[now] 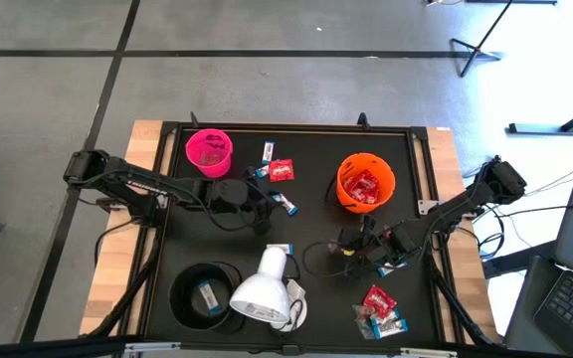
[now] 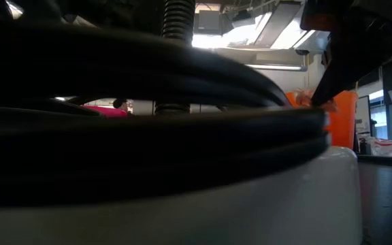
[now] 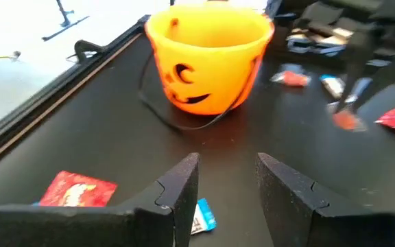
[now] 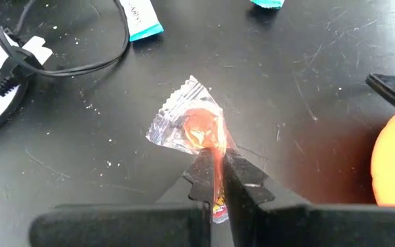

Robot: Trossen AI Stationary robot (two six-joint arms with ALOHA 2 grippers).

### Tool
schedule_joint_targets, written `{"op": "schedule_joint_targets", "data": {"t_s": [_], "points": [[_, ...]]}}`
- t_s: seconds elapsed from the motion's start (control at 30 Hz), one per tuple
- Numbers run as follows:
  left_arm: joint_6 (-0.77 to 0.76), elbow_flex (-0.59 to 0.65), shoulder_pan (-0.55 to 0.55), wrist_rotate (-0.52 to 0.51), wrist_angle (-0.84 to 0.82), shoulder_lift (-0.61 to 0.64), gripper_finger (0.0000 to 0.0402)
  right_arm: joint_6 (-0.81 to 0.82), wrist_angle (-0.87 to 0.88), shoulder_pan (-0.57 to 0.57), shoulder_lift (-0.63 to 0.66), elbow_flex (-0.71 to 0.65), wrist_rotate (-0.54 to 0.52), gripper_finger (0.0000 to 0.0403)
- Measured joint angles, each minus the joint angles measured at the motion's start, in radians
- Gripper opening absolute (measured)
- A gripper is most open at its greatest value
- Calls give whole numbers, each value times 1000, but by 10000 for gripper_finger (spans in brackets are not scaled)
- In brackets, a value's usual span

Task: Sort candy
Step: Put the orange gummy into the pink bucket

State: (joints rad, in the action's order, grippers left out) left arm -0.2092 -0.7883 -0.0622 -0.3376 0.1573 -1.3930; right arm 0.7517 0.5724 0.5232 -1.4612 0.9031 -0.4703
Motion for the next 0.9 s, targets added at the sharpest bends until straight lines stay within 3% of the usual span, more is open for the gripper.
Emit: {"op": "schedule_joint_targets", "data": {"t_s": [0.17, 0.9], "points": [[4, 0, 0, 54, 48, 0, 136, -1, -4, 0, 0, 0, -30, 21], [10, 0, -12, 70, 130, 0, 136, -106, -122, -10, 0, 0, -167, 21]]}}
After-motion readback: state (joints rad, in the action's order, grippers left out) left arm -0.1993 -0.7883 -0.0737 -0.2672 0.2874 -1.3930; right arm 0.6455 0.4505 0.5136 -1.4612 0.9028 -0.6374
